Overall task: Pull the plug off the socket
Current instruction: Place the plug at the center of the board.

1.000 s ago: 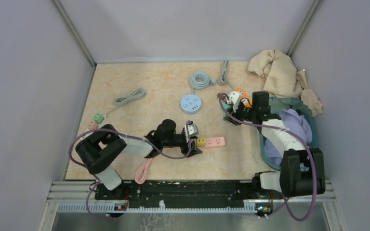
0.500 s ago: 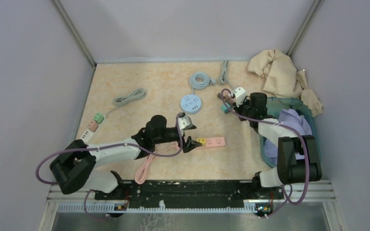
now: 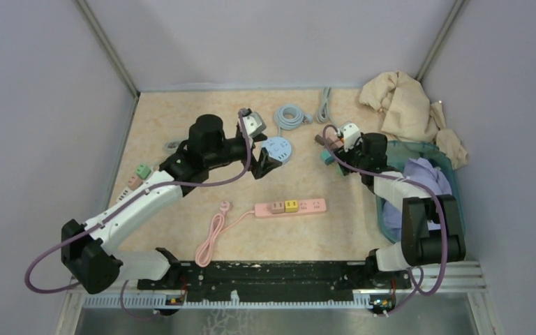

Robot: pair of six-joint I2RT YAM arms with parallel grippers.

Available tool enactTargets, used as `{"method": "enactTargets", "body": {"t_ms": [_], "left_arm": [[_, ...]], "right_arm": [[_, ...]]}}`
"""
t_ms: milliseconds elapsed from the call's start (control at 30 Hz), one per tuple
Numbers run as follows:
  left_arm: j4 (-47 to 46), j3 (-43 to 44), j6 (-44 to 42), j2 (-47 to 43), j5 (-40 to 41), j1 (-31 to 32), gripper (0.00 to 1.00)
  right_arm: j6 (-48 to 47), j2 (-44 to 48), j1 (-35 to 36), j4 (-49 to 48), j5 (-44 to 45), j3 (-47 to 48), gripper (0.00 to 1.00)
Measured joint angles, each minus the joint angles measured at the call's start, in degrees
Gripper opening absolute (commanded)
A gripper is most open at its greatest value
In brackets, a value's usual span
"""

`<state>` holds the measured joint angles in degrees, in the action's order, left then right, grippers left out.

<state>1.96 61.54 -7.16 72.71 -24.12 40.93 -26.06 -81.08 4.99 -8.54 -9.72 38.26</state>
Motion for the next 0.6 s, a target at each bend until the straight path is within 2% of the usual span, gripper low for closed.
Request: {"method": "enactTargets", "body": {"t_ms": [133, 367, 600], "left_arm": [[5.0, 0.3, -3.6, -1.4, 1.8, -0.7, 1.0], [5.1, -12.9, -7.3, -7.8, 6.7, -1.6, 0.99], [6.5, -14.4, -11.1, -7.1, 15.7, -1.8, 0.99]], "right_arm": [[0.7, 0.5, 0.0, 2.6, -4.1, 0.6, 0.71], [-3.3, 3.2, -1.1, 12.9, -21.2, 6.2, 0.73], [-8.5, 10.1, -3.3, 16.3, -32.7, 5.1, 0.73]]}}
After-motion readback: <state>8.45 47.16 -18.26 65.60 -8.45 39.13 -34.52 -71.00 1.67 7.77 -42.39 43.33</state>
